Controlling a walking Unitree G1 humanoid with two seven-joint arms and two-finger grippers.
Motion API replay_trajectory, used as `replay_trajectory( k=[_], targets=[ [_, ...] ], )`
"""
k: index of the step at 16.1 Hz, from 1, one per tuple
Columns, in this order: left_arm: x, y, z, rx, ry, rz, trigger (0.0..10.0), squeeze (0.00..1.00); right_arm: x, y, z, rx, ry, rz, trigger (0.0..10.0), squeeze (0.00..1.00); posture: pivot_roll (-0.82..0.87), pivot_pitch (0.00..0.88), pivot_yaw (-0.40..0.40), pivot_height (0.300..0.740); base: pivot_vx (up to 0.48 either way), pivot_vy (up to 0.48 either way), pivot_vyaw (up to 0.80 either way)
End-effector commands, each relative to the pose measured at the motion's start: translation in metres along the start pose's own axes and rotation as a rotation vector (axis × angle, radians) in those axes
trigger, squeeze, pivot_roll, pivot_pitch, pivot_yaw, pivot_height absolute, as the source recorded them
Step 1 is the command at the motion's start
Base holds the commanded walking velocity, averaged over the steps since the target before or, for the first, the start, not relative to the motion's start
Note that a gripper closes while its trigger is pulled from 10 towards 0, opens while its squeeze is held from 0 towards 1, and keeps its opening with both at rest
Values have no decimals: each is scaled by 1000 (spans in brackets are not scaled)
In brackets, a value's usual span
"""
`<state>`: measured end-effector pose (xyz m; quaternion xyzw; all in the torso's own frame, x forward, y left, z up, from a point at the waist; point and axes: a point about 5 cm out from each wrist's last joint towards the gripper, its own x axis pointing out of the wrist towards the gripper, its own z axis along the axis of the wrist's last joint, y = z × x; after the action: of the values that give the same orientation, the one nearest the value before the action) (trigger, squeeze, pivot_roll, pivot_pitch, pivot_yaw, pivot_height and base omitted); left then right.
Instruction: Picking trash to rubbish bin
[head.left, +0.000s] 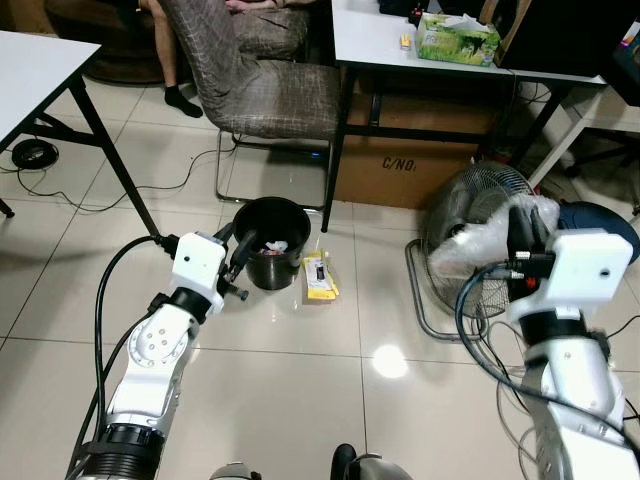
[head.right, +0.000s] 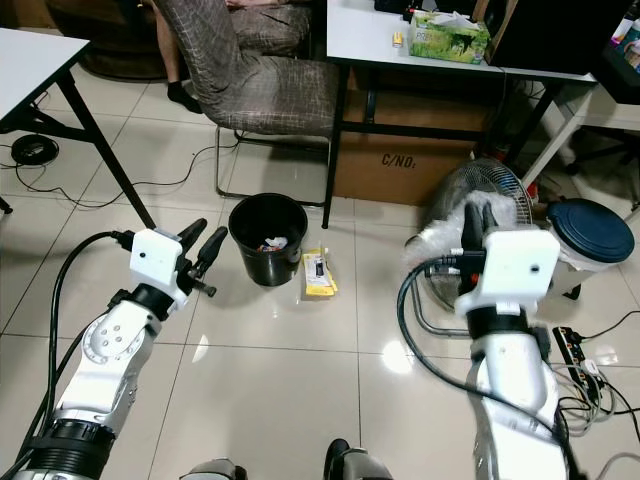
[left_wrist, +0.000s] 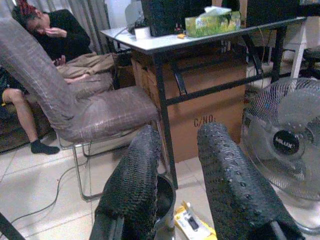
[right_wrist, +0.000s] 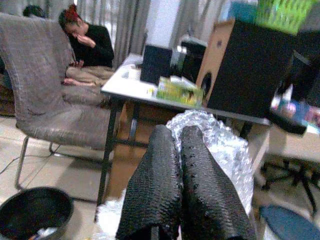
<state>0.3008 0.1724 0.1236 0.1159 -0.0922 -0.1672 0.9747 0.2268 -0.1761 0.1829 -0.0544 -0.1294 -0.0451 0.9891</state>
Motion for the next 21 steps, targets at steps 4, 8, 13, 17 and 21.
replay_trajectory(
  k=[4, 8, 13, 17, 21],
  targets=[
    [16, -13, 14, -46, -22, -40, 10000, 0, -15, -1, -3, 18, 33, -88, 10000, 0, 152, 152, -59, 740, 0, 0, 0],
    [22, -22, 20, -53, -28, -78, 10000, 0, -18, 2, -1, 9, 31, -105, 10000, 0, 134, 154, -44, 740, 242, 0, 0],
    [21, -22, 16, -53, -5, -100, 10000, 0, -22, 4, -1, 4, 35, -116, 10000, 0, 130, 156, -29, 740, 418, 0, 0],
    [23, -25, 16, -54, 2, -120, 10000, 0, -23, 5, -1, 2, 38, -123, 10000, 0, 117, 158, -18, 740, 423, 0, 0],
    [23, -27, 15, -51, 8, -133, 10000, 0, -26, 5, -2, -3, 45, -131, 10000, 0, 106, 162, -13, 740, 307, 0, 0]
  ],
)
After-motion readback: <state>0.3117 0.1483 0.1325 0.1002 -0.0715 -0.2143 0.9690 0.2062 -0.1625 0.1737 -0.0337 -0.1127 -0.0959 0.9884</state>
